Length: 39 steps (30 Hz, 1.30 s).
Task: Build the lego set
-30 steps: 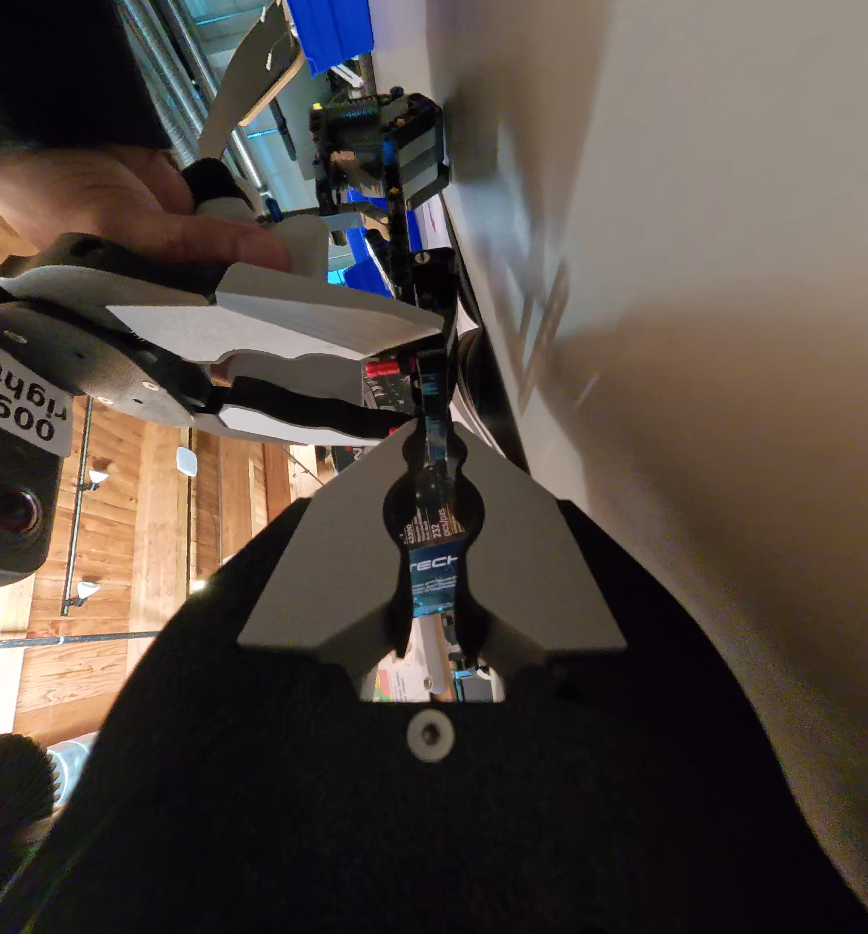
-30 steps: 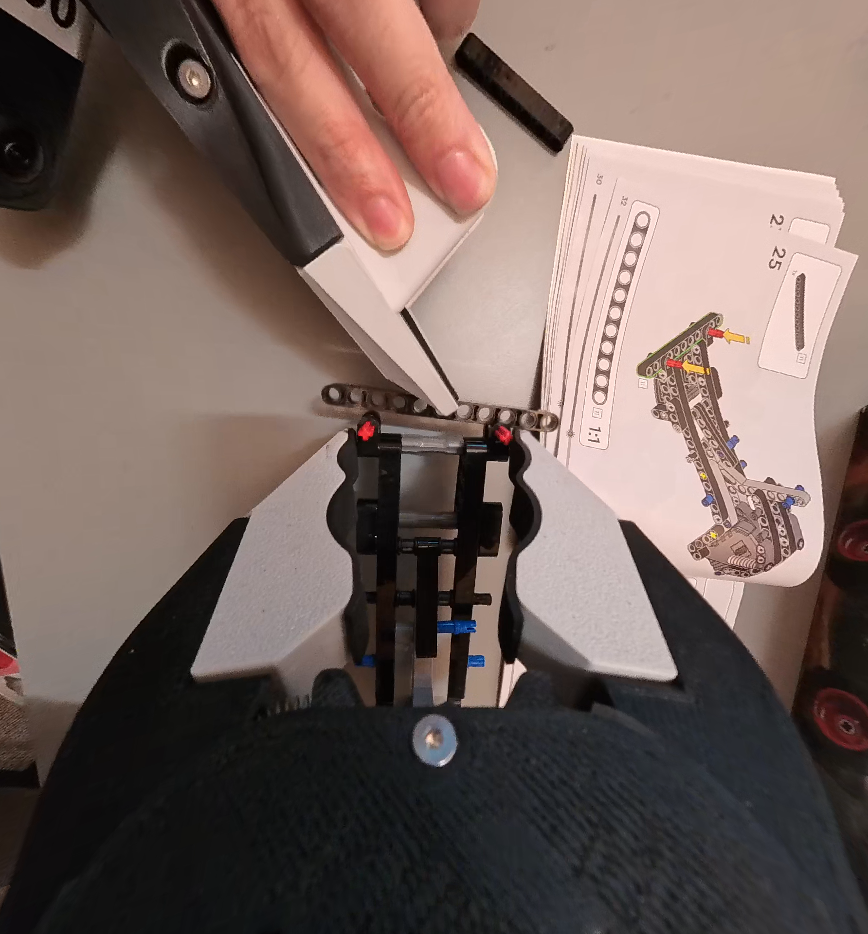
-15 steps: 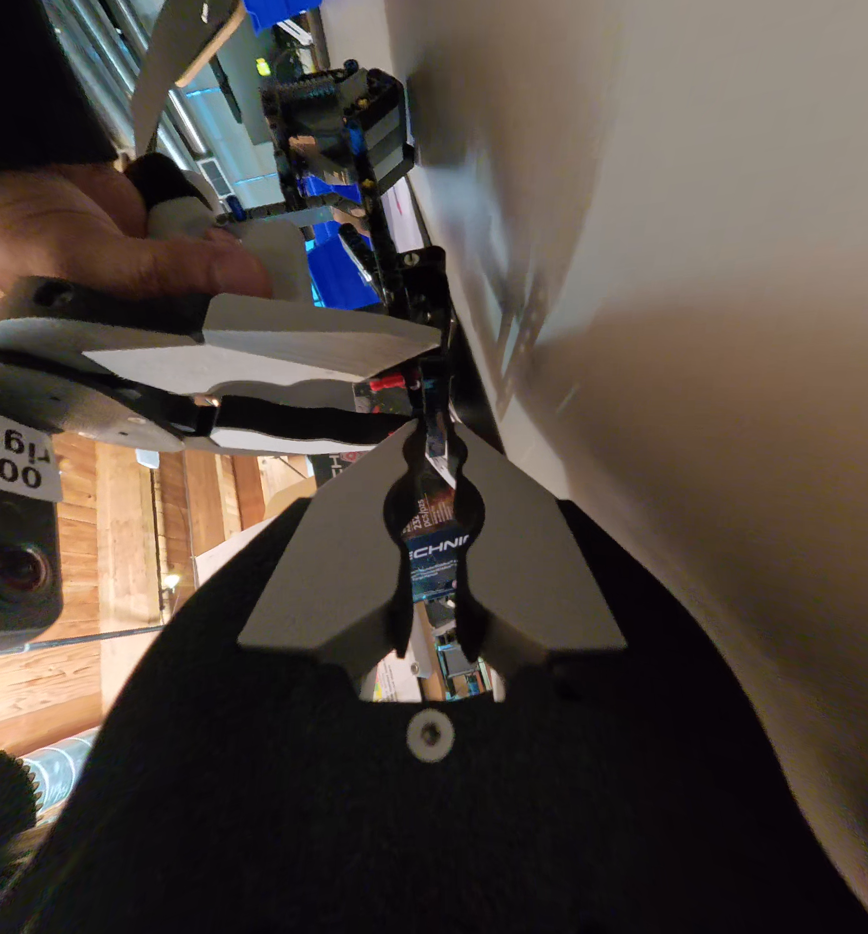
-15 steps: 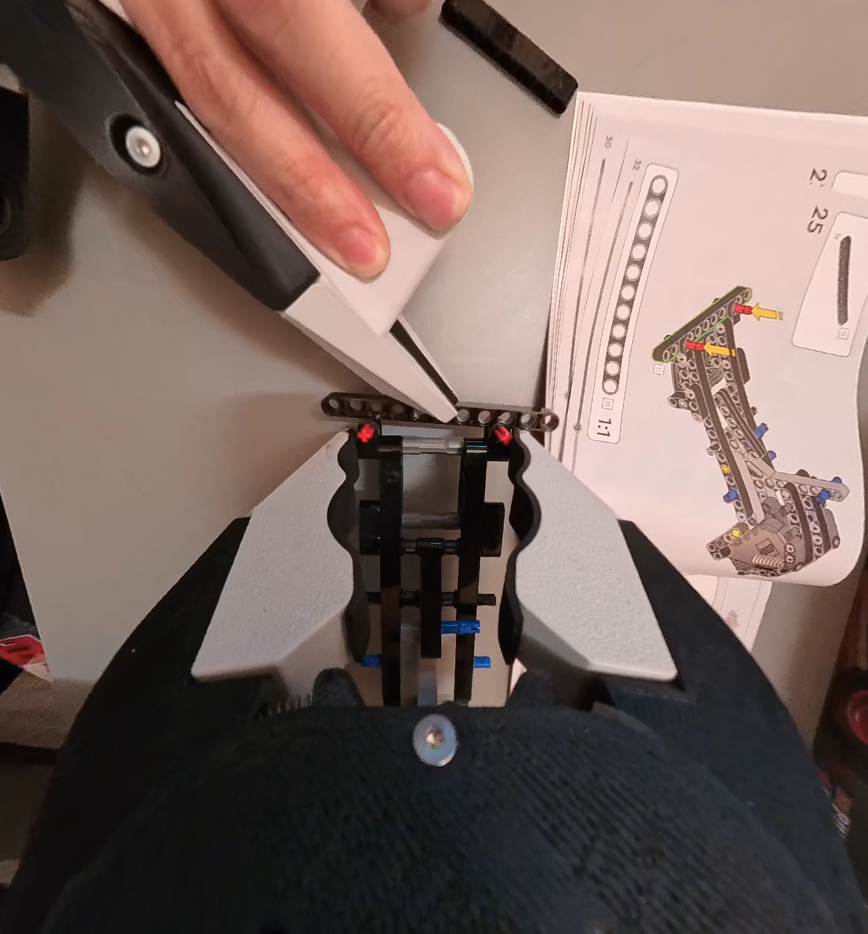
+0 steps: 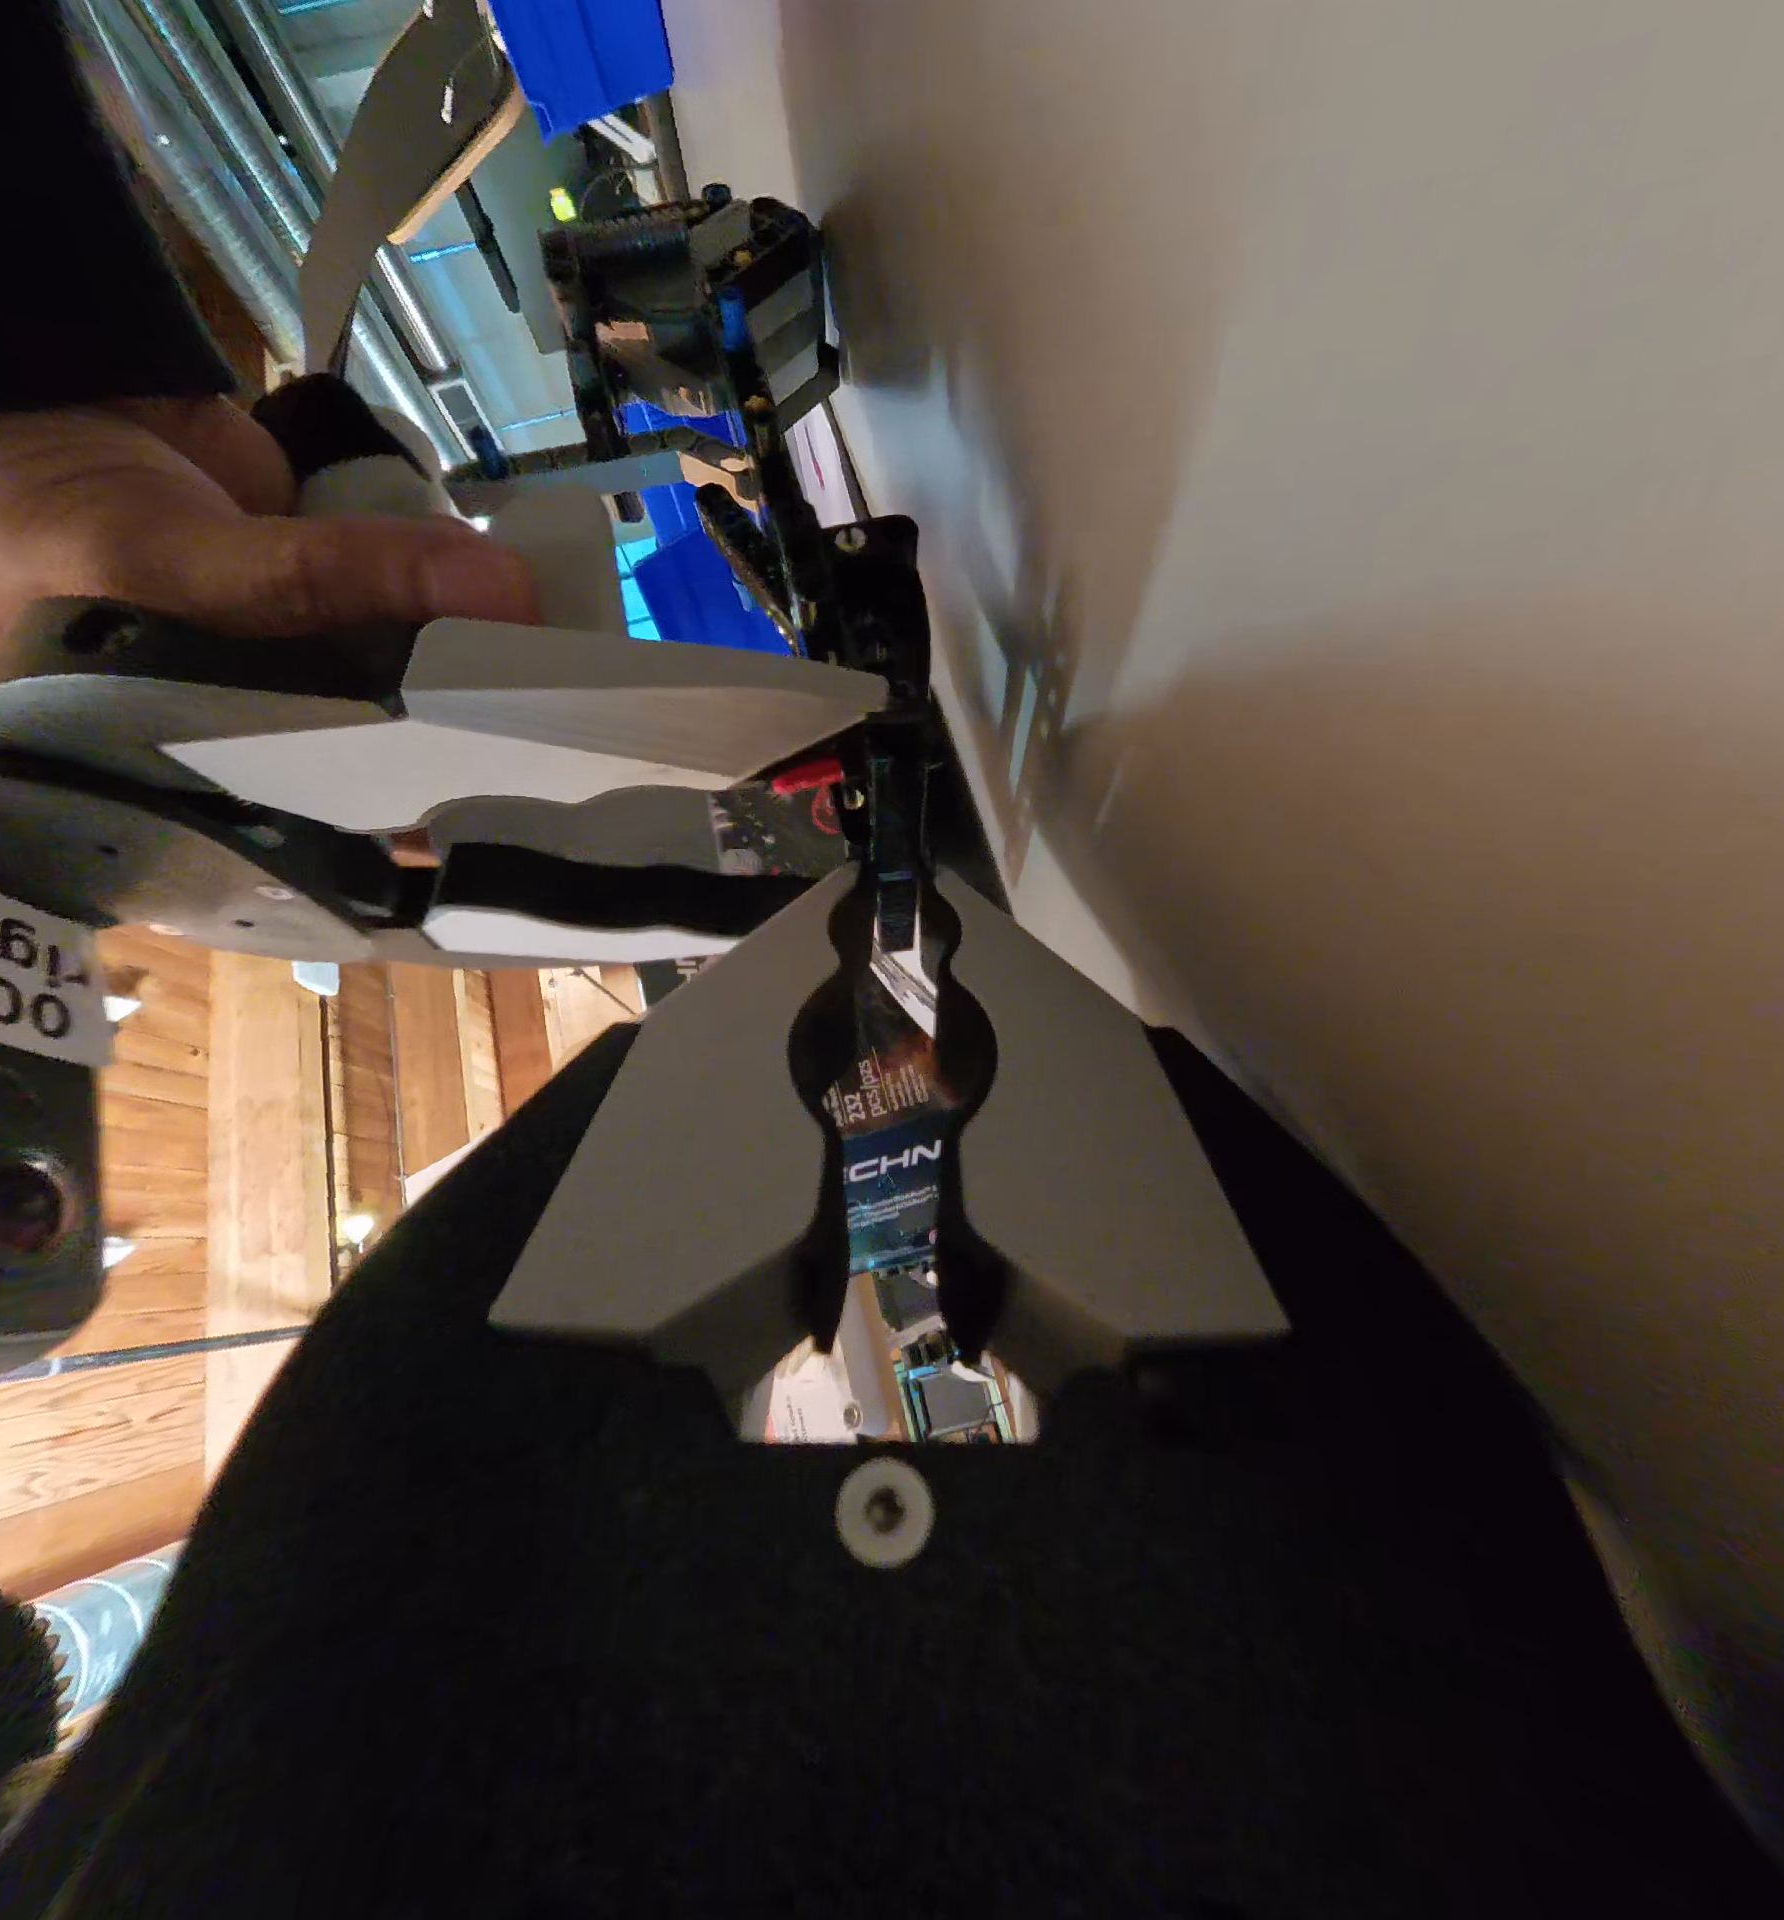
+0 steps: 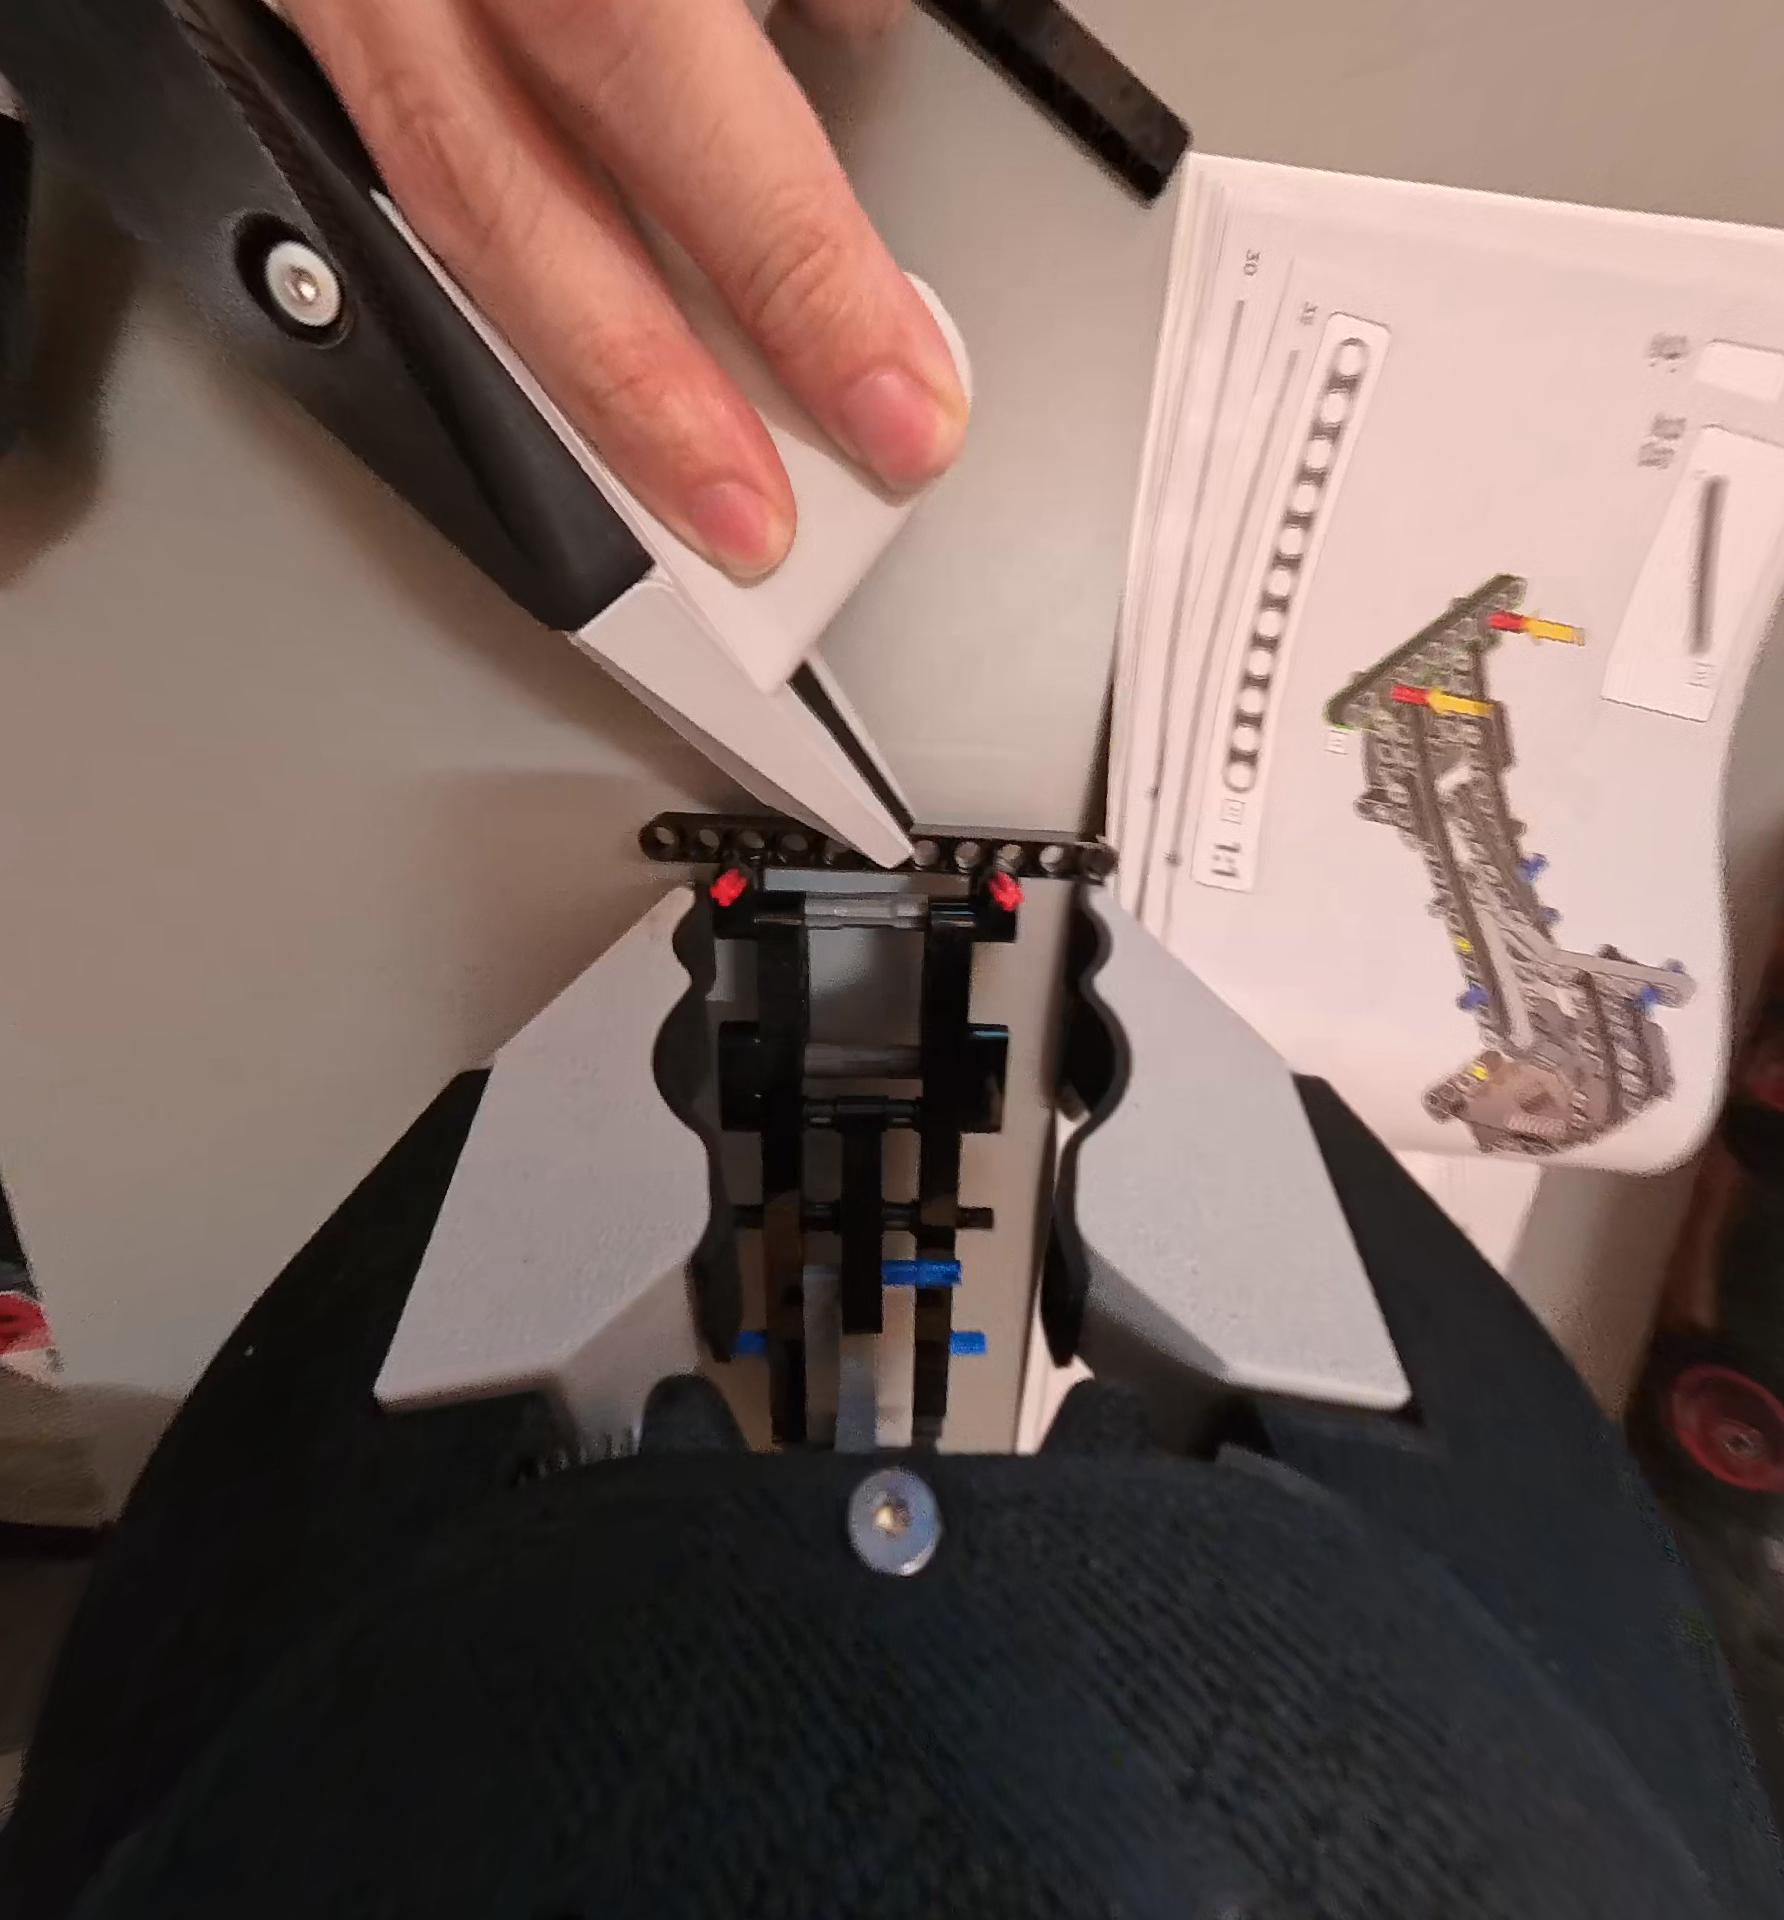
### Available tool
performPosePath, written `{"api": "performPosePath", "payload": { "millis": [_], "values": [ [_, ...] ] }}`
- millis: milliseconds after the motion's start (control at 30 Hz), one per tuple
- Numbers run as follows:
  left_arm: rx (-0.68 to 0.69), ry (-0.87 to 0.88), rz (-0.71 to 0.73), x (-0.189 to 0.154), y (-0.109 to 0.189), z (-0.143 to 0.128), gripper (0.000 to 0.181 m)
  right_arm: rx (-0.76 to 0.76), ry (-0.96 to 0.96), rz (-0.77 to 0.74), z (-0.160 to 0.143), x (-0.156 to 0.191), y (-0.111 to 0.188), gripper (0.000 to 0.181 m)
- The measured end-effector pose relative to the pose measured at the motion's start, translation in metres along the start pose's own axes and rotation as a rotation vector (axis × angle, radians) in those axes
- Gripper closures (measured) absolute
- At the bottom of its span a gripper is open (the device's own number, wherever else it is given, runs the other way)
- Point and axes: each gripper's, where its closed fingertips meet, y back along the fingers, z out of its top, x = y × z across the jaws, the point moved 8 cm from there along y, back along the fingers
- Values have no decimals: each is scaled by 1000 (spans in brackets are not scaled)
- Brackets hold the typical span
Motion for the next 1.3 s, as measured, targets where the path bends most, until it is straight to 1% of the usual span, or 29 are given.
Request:
{"api": "performPosePath", "payload": {
  "millis": [33,167,333,433,467,533,633,700,767,900,967,1000,1033,1300],
  "values": [
    [-3,9,-1,0,0,0,177,14,6,-33,0,0,4,111],
    [-10,17,2,0,-1,0,177,102,16,-40,-6,4,12,106],
    [-11,18,10,0,-1,0,177,126,67,-19,-8,6,0,104],
    [-12,19,15,1,-1,0,177,171,115,-63,-10,3,-5,101],
    [-12,21,13,1,-1,0,177,169,115,-50,-9,3,-6,102],
    [-12,23,15,1,-2,0,177,137,108,-4,-8,3,-7,125],
    [-14,25,14,0,-2,0,177,119,86,16,-10,2,-8,124],
    [-17,24,18,1,-2,0,177,121,70,-3,-11,0,-9,114],
    [-19,21,22,1,-2,0,177,122,62,-5,-11,0,-9,108],
    [-23,24,25,1,-2,0,177,130,76,10,-11,1,-11,112],
    [-27,20,34,1,-1,0,177,142,98,21,-12,2,-14,121],
    [-29,21,35,1,-1,1,177,147,103,20,-12,1,-16,121],
    [-31,24,32,1,-1,1,177,150,103,38,-12,2,-16,125],
    [-56,28,58,1,0,2,177,110,100,44,-12,3,-14,126]
  ]
}}
